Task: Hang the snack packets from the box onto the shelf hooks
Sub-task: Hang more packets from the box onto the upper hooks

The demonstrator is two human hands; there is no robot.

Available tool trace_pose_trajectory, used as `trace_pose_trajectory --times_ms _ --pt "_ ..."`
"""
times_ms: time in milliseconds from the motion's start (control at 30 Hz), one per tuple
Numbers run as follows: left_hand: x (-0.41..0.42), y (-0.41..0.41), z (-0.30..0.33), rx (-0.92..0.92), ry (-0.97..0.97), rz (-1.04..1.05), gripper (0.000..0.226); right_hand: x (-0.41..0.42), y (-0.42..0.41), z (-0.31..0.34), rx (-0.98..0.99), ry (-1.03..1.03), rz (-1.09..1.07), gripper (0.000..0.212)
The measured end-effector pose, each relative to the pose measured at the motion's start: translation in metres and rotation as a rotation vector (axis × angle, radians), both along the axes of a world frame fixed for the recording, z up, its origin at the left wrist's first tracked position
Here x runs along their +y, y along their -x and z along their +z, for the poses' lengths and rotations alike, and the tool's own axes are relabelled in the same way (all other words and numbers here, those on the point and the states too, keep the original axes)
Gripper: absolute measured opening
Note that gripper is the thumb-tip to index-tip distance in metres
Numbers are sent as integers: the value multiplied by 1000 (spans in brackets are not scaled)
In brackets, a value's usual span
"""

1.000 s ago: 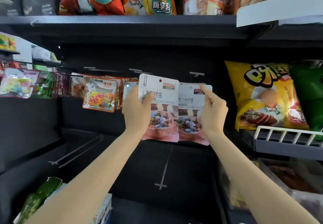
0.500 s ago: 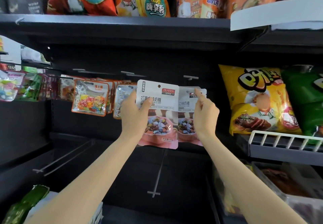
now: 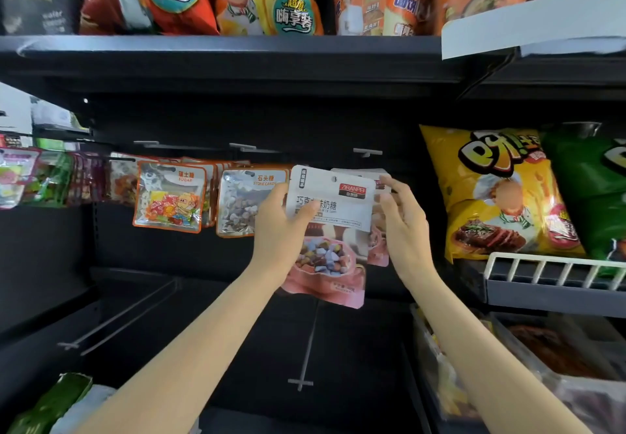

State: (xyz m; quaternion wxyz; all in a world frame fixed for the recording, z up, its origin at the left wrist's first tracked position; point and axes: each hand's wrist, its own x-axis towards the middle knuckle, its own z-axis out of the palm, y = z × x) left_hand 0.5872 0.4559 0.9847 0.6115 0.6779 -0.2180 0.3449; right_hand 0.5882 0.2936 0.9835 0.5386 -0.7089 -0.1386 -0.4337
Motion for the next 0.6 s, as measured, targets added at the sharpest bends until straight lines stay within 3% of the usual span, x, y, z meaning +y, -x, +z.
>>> trace_pose_trajectory --times_ms 100,200,367,600 --pt "-12 -2 1 -35 32 -45 48 0 15 2 -16 64 191 48" --pt "-25 -4 3 -127 0 -72 72 -1 13 6 -45 149 99 53" --pt "-38 -11 4 -106 -141 10 44 -4 7 7 2 161 -78 48" --pt "-42 -23 3 -57 -137 -14 42 -6 -5 4 48 151 -108 49"
